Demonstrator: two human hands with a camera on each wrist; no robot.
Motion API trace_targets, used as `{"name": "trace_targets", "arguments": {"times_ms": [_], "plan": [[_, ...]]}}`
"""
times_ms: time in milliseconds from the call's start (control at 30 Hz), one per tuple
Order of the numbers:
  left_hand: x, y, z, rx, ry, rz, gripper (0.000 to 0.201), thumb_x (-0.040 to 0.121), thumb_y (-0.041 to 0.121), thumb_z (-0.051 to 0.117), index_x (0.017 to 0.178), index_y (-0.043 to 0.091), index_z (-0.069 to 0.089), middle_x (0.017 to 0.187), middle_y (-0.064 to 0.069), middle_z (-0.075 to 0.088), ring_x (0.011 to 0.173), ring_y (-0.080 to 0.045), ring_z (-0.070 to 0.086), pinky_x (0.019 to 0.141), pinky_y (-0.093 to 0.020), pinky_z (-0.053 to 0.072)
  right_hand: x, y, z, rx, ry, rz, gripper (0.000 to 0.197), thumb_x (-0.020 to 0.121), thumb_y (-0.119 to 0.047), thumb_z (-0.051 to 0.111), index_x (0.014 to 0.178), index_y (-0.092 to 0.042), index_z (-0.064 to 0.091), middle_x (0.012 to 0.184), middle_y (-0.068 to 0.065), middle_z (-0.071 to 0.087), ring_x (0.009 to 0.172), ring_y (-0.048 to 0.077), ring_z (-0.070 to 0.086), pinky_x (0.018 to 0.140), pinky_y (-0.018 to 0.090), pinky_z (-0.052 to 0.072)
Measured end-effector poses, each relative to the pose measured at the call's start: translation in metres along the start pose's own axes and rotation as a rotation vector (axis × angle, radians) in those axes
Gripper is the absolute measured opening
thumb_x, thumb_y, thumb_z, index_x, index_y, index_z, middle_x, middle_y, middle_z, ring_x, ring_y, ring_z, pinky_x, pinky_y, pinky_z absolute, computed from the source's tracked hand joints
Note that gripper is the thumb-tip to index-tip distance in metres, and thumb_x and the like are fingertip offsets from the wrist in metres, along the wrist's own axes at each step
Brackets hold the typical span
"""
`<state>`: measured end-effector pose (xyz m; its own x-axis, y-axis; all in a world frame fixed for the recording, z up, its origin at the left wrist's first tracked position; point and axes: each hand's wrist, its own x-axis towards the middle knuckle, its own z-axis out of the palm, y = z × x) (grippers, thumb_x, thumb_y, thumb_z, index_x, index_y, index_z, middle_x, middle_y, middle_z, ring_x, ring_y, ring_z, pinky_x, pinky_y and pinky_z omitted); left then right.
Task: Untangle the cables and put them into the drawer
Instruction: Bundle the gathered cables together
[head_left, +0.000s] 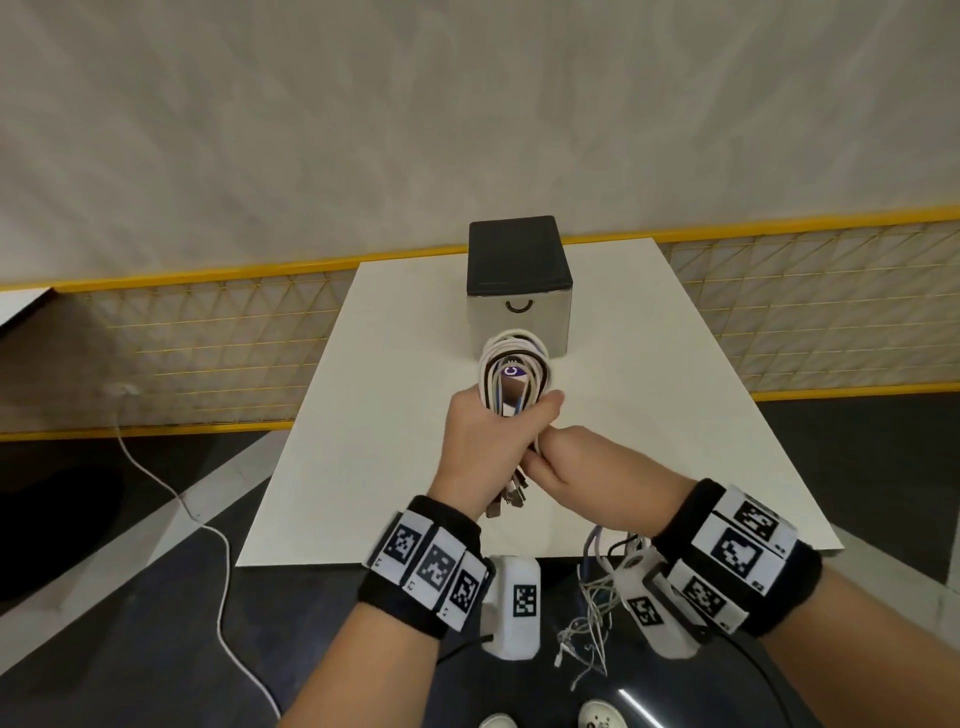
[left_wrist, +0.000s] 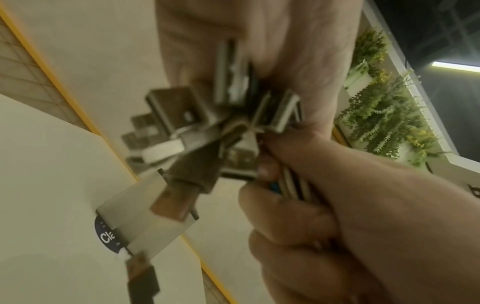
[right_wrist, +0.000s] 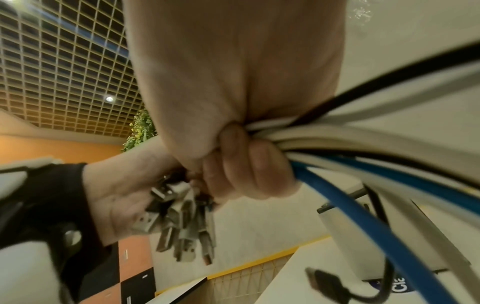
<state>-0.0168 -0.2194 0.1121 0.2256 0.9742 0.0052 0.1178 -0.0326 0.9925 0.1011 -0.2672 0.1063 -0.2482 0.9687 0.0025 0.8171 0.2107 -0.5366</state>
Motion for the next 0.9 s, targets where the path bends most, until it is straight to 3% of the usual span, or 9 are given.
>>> {"name": "trace_targets", "arguments": {"times_ms": [100, 233, 367, 433, 500, 567, 667, 767, 900], "plan": [[-0.001, 0.002, 0.0, -0.034, 0.09, 0.023, 0.037, 0.083, 0.015, 0.072, 0.063, -0.006, 0.049, 0.056, -0.01, 0.041, 0.049, -0.019, 0.04, 0.046, -0.029, 0.036, 0.002, -0.002, 0.002, 0.138, 0.018, -0.039, 0.012, 0.101, -0.029, 0.036, 0.098, -0.019, 0.042, 0.064, -0.01, 0.051, 0.054, 0.007, 0.049, 0.056, 0.023, 0.039], [0.002, 0.014, -0.006, -0.122, 0.204, 0.034, 0.039, 0.091, 0.022, 0.066, 0.055, 0.009, 0.059, 0.052, -0.001, 0.06, 0.05, -0.014, 0.059, 0.052, -0.024, 0.047, 0.002, 0.006, 0.003, 0.461, 0.014, -0.078, 0.017, 0.098, -0.031, 0.047, 0.088, -0.019, 0.054, 0.055, -0.007, 0.057, 0.052, 0.005, 0.054, 0.06, 0.022, 0.046], [0.002, 0.036, -0.021, -0.333, 0.134, 0.067, 0.035, 0.099, 0.028, 0.058, 0.068, 0.014, 0.069, 0.065, -0.005, 0.074, 0.062, -0.018, 0.074, 0.059, -0.032, 0.058, -0.004, 0.037, 0.021, 0.51, -0.079, 0.039, 0.02, 0.093, -0.034, 0.057, 0.081, -0.018, 0.054, 0.069, -0.002, 0.066, 0.065, 0.014, 0.064, 0.068, 0.022, 0.049], [0.003, 0.037, -0.025, -0.277, 0.109, 0.167, 0.025, 0.1, 0.025, 0.056, 0.08, 0.023, 0.072, 0.06, -0.002, 0.07, 0.057, -0.016, 0.07, 0.06, -0.033, 0.06, -0.005, 0.052, 0.026, 0.433, -0.155, 0.097, 0.021, 0.089, -0.04, 0.06, 0.094, -0.02, 0.058, 0.085, -0.006, 0.069, 0.083, 0.013, 0.068, 0.079, 0.025, 0.049], [0.005, 0.034, -0.025, -0.189, 0.069, 0.272, 0.016, 0.1, 0.021, 0.055, 0.099, 0.032, 0.067, 0.05, 0.002, 0.057, 0.051, -0.011, 0.061, 0.069, -0.037, 0.061, -0.001, 0.055, 0.021, 0.345, -0.18, 0.094, 0.06, 0.078, -0.053, 0.068, 0.127, -0.023, 0.048, 0.12, -0.013, 0.06, 0.115, 0.004, 0.057, 0.098, 0.023, 0.042], [0.005, 0.03, -0.019, -0.114, 0.039, 0.298, 0.017, 0.099, 0.02, 0.058, 0.105, 0.033, 0.065, 0.051, 0.006, 0.053, 0.05, -0.008, 0.055, 0.069, -0.033, 0.06, 0.007, 0.042, 0.012, 0.509, -0.019, 0.057, 0.099, 0.067, -0.05, 0.078, 0.147, -0.031, 0.023, 0.141, -0.015, 0.043, 0.133, -0.003, 0.038, 0.111, 0.02, 0.029], [0.003, 0.032, -0.01, -0.093, 0.037, 0.337, 0.01, 0.097, 0.015, 0.061, 0.103, 0.022, 0.066, 0.057, 0.014, 0.059, 0.059, -0.003, 0.059, 0.067, -0.019, 0.052, 0.022, 0.016, 0.014, 0.794, 0.219, -0.074, 0.088, 0.072, -0.018, 0.082, 0.14, -0.037, 0.03, 0.123, -0.002, 0.06, 0.112, 0.007, 0.06, 0.097, 0.023, 0.047], [0.005, 0.039, -0.014, -0.191, 0.052, 0.344, 0.006, 0.098, 0.015, 0.058, 0.099, 0.019, 0.061, 0.058, 0.008, 0.059, 0.083, -0.017, 0.074, 0.074, -0.029, 0.058, 0.023, 0.01, 0.035, 0.79, 0.201, -0.022, 0.057, 0.084, -0.013, 0.07, 0.127, -0.038, 0.04, 0.092, 0.001, 0.064, 0.07, 0.009, 0.064, 0.065, 0.03, 0.056], [0.009, 0.039, -0.033, -0.232, 0.087, 0.416, 0.011, 0.1, 0.012, 0.054, 0.095, 0.02, 0.059, 0.062, -0.002, 0.057, 0.064, -0.02, 0.067, 0.062, -0.027, 0.054, 0.017, 0.032, 0.051, 0.689, 0.087, 0.075, 0.007, 0.091, -0.019, 0.062, 0.097, -0.02, 0.064, 0.066, -0.004, 0.058, 0.057, 0.009, 0.055, 0.06, 0.03, 0.053]]}}
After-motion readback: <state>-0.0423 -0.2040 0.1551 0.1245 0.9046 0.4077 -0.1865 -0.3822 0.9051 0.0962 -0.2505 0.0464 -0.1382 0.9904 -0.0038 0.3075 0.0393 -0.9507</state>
